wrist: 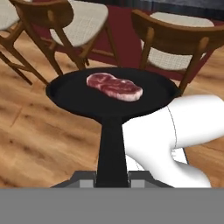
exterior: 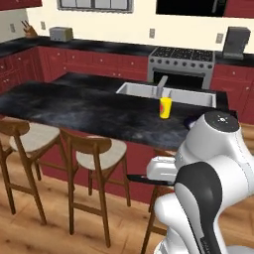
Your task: Pick up the pan with the steak in it and place it on the dining table. Then place the steak on the plate.
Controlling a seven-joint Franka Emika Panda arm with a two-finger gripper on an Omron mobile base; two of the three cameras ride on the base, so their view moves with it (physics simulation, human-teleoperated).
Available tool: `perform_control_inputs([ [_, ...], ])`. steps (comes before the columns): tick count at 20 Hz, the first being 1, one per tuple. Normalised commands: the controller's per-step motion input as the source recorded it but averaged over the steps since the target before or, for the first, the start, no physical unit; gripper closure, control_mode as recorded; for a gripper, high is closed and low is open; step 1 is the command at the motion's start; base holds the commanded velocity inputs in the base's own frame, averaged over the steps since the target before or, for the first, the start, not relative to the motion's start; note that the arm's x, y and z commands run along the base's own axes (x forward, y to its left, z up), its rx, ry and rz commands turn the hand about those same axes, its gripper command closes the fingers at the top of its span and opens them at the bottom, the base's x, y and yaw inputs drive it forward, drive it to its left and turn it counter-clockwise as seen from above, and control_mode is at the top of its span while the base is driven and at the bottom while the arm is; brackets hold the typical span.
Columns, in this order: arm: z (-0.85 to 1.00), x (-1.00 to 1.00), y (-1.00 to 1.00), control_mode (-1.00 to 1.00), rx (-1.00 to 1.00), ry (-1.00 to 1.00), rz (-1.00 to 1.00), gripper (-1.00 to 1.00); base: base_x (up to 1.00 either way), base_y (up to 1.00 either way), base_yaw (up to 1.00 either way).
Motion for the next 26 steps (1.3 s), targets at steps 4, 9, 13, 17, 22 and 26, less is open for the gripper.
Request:
perform_control_inputs([
  [4, 0.0, 0.0, 0.0, 1.0, 0.0, 0.0, 0.0, 1.0, 0.07, 0.2, -0.43],
  [9, 0.0, 0.0, 0.0, 1.0, 0.0, 0.0, 0.0, 1.0, 0.06, 0.2, -0.42],
  [13, 0.0, 0.0, 0.0, 1.0, 0.0, 0.0, 0.0, 1.0, 0.05, 0.24, -0.41],
  [17, 0.0, 0.0, 0.0, 1.0, 0.0, 0.0, 0.0, 1.0, -0.03, 0.34, -0.23],
  [22, 0.0, 0.0, 0.0, 1.0, 0.0, 0.0, 0.0, 1.0, -0.03, 0.35, -0.02],
  [26, 0.0, 0.0, 0.0, 1.0, 0.0, 0.0, 0.0, 1.0, 0.1, 0.52, -0.07],
])
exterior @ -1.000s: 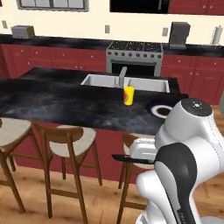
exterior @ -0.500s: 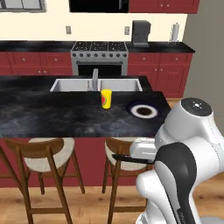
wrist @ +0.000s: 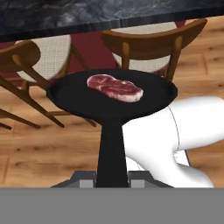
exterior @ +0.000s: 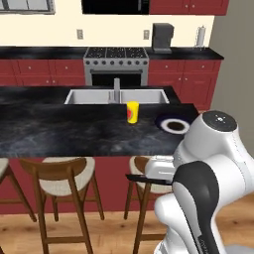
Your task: Pick up the pan with the steak in it and place it on the dining table. Then place the steak on the plate.
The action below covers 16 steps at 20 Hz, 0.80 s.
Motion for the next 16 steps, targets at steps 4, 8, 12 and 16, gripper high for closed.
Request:
perform_control_inputs([
  [4, 0.0, 0.0, 0.0, 1.0, 0.0, 0.0, 0.0, 1.0, 0.16, 0.37, -0.07],
  [8, 0.0, 0.0, 0.0, 1.0, 0.0, 0.0, 0.0, 1.0, 0.52, 0.17, -0.09],
  [12, 0.0, 0.11, 0.02, -1.0, 0.0, 0.0, -0.02, 1.0, 0.38, 0.09, -0.07],
  [16, 0.14, 0.32, 0.01, -1.0, 0.0, -0.21, -0.08, 1.0, 0.0, 0.0, 0.0],
])
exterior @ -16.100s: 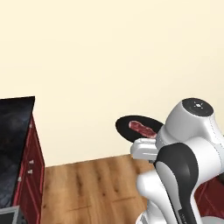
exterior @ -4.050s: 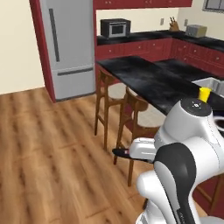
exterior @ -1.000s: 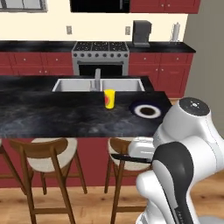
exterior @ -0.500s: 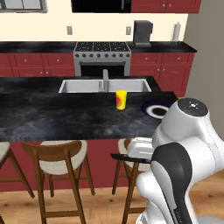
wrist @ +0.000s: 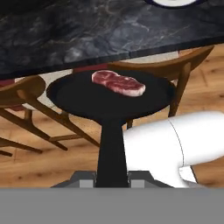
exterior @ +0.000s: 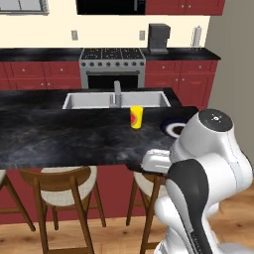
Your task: Pick up the pan with the steak in it and place it on the dining table. Then place the steak on the plate.
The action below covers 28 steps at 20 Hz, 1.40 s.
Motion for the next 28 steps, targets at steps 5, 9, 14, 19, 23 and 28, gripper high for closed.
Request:
perform_control_inputs([
  [5, 0.28, 0.11, 0.05, -1.0, 0.0, -0.43, -0.07, 1.0, 0.0, 0.0, 0.0],
  [9, 0.08, 0.45, 0.01, -1.0, 0.0, -0.33, -0.05, 1.0, 0.0, 0.0, 0.0],
  [14, -0.02, 0.58, -0.07, -1.0, 0.0, -0.16, -0.01, 1.0, 0.0, 0.0, 0.0],
  [19, -0.18, 0.23, -0.09, -1.0, -0.02, -0.01, 0.0, 1.0, 0.0, 0.0, 0.0],
  [23, -0.04, 0.0, 0.0, -1.0, -0.04, 0.0, 0.0, 1.0, 0.0, 0.0, 0.0],
  [28, -0.31, 0.13, 0.0, -1.0, -0.1, 0.0, 0.0, 1.0, 0.0, 0.0, 0.0],
])
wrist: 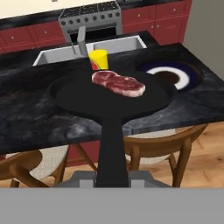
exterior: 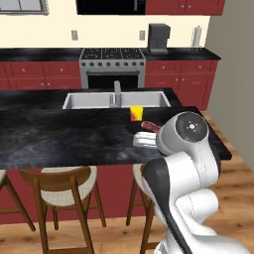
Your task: Pick up the pan with the steak in it and place it on the dining table. Then place the steak on the plate.
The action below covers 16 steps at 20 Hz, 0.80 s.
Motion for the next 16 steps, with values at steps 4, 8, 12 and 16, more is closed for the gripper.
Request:
perform_control_inputs([
  [4, -0.33, 0.44, 0.0, -1.0, -0.05, 0.0, 0.0, 1.0, 0.0, 0.0, 0.0],
  [8, -0.31, 0.72, 0.0, -1.0, -0.01, 0.0, 0.0, 1.0, 0.0, 0.0, 0.0],
  [12, -0.34, 0.89, 0.0, -1.0, 0.0, 0.03, 0.0, 1.0, 0.0, 0.0, 0.0],
  [16, -0.38, 0.88, 0.0, -1.0, 0.0, 0.06, 0.0, 1.0, 0.0, 0.0, 0.0],
])
